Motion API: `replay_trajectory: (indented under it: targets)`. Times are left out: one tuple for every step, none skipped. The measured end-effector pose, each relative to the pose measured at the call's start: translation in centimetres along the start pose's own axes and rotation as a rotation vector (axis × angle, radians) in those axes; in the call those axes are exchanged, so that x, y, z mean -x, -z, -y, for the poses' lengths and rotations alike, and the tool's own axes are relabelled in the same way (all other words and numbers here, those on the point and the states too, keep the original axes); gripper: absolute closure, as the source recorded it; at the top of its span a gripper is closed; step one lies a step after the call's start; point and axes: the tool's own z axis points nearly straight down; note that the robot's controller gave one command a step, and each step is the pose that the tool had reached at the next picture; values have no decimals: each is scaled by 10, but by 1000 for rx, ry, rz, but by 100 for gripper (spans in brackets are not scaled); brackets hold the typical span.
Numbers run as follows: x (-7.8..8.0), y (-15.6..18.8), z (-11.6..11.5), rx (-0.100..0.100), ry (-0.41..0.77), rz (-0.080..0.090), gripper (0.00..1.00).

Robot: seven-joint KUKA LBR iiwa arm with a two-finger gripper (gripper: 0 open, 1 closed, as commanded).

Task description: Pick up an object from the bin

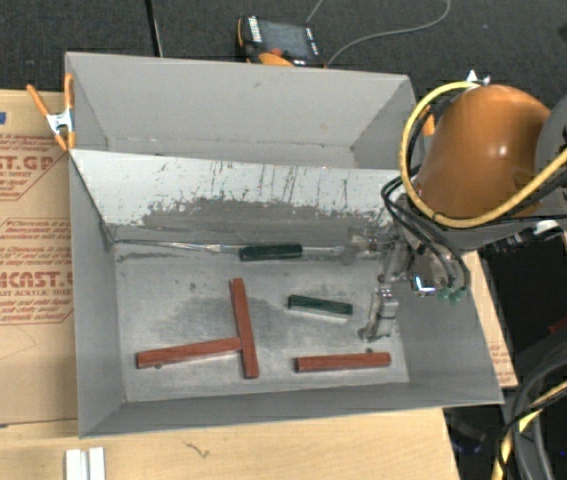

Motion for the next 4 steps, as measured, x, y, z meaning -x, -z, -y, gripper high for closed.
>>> replay_trajectory:
  targets:
    - [-9,-161,-5,1,3,-10,0]
    - [-7,-157,-5,0,3,-3,100]
    - [-2,-57,21,-2,12,7,100]
    - [23,-16,18,-1,13,6,100]
